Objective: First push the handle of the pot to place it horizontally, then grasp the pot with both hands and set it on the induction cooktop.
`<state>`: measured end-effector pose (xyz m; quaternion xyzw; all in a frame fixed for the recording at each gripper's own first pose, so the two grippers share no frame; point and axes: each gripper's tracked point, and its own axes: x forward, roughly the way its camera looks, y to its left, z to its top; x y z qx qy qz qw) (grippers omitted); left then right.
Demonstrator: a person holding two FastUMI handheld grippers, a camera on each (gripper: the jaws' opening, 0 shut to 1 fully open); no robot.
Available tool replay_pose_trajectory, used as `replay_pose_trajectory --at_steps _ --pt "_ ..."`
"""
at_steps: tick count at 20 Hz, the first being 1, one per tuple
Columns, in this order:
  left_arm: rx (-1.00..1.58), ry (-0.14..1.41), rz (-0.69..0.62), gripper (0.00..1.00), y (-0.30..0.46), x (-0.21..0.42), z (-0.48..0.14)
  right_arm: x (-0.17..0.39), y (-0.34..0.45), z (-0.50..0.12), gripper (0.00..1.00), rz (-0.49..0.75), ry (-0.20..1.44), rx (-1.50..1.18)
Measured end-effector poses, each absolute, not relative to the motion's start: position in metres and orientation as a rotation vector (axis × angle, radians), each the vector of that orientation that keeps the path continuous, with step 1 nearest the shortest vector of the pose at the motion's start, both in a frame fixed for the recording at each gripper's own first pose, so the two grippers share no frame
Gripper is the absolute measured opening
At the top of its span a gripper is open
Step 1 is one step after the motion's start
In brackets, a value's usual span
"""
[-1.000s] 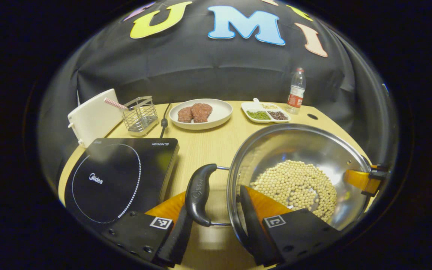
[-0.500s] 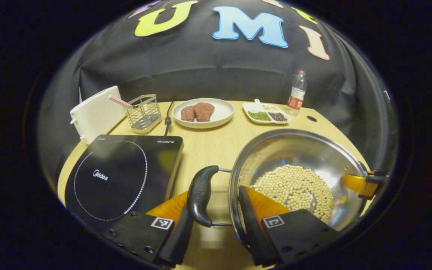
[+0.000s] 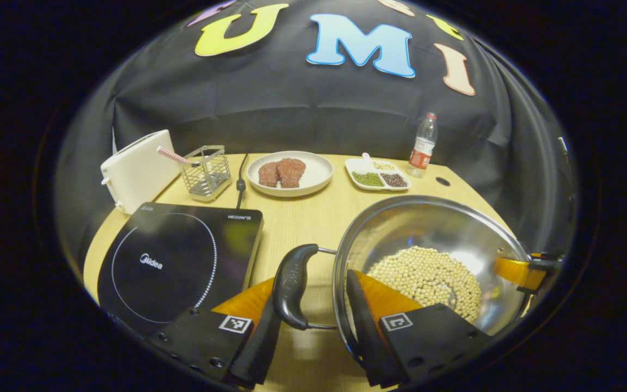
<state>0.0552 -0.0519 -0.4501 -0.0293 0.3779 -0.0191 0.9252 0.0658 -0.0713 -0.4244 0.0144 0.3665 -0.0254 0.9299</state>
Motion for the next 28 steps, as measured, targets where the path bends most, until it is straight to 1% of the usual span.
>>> replay_pose_trajectory --at_steps 1,2,3,4,10,14,15,17,21,22,28 --pt "-0.062 0.774 -0.039 0.71 -0.051 0.055 -0.445 0.064 -0.070 -0.417 0.67 -0.051 0.745 0.026" --pt "-0.065 0.769 -0.039 0.69 -0.048 0.057 -0.438 0.064 -0.067 -0.409 0.67 -0.051 0.738 0.025" --pt "-0.068 0.763 -0.037 0.69 -0.045 0.056 -0.431 0.065 -0.063 -0.404 0.67 -0.048 0.731 0.023" --pt "-0.070 0.755 -0.035 0.72 -0.041 0.056 -0.423 0.064 -0.060 -0.396 0.67 -0.045 0.722 0.019" --pt "-0.073 0.726 -0.010 0.72 -0.006 0.050 -0.384 0.060 -0.030 -0.359 0.67 -0.017 0.683 0.008" --pt "-0.085 0.708 0.026 0.71 0.031 0.041 -0.362 0.058 0.004 -0.337 0.67 0.013 0.672 0.002" --pt "-0.086 0.705 0.038 0.71 0.042 0.038 -0.357 0.059 0.015 -0.334 0.67 0.022 0.668 0.001" --pt "-0.084 0.694 0.060 0.68 0.064 0.035 -0.349 0.058 0.035 -0.329 0.67 0.041 0.667 0.000" --pt "-0.089 0.696 0.098 0.69 0.113 0.028 -0.340 0.060 0.080 -0.322 0.67 0.075 0.667 -0.007" --pt "-0.090 0.697 0.108 0.72 0.125 0.026 -0.338 0.061 0.093 -0.322 0.67 0.085 0.670 -0.006" --pt "-0.088 0.691 0.164 0.71 0.188 0.020 -0.340 0.068 0.153 -0.331 0.67 0.130 0.682 -0.010"
